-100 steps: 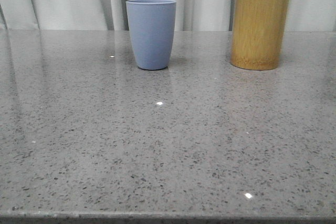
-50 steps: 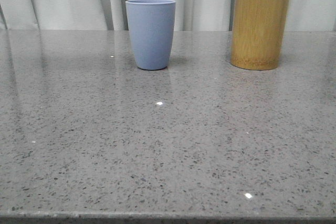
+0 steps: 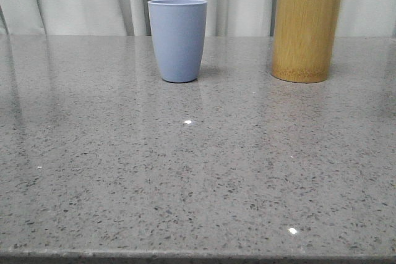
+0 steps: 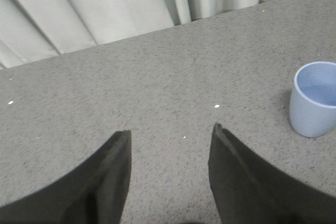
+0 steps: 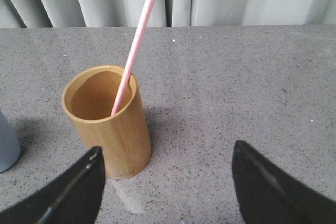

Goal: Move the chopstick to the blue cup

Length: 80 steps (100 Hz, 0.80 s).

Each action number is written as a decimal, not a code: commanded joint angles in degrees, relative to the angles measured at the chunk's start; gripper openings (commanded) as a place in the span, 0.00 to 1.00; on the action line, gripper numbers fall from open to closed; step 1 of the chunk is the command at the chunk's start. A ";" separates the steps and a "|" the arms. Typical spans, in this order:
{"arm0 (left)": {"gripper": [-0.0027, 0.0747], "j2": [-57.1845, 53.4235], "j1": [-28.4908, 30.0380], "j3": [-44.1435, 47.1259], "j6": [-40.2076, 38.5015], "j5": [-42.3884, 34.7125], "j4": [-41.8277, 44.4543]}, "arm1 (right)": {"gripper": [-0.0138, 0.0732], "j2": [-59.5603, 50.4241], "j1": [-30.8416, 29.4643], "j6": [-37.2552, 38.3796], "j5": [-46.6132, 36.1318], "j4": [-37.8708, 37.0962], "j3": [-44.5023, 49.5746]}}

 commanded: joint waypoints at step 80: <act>0.47 -16.92 -0.28 16.33 -1.13 -7.79 0.70 | 0.83 8.11 1.92 -0.55 -6.27 6.56 -11.34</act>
